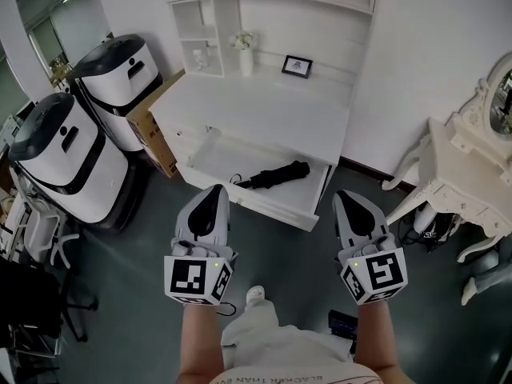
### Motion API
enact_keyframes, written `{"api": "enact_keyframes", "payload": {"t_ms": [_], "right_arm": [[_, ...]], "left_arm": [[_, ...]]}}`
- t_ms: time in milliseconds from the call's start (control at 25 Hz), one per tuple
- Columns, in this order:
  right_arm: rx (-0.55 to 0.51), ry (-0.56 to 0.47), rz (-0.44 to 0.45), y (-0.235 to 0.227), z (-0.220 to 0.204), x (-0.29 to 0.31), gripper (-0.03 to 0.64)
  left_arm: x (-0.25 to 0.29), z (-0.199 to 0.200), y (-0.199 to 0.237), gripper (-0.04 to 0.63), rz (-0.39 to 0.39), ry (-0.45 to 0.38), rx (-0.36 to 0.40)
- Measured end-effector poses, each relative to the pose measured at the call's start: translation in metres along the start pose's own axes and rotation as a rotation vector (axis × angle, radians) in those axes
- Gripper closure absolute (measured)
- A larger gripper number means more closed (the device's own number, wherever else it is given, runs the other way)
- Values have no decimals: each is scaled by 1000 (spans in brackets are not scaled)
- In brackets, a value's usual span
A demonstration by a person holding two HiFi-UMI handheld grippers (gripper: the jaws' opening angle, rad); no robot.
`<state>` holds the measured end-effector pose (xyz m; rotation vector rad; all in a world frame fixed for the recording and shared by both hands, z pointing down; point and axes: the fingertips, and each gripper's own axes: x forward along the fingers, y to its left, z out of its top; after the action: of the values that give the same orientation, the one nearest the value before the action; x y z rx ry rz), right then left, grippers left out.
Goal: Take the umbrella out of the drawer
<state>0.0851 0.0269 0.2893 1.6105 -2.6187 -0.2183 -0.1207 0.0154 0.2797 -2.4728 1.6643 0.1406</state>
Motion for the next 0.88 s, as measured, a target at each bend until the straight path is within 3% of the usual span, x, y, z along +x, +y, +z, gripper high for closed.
{"api": "enact_keyframes", "payload": {"t_ms": [400, 880], "right_arm": [[-2, 15, -118, 0, 9, 84, 609], [-8, 81, -214, -14, -6, 112, 609]], "left_arm": [[66, -11, 76, 586, -87, 14, -1], [116, -42, 89, 581, -213, 68, -53]]}}
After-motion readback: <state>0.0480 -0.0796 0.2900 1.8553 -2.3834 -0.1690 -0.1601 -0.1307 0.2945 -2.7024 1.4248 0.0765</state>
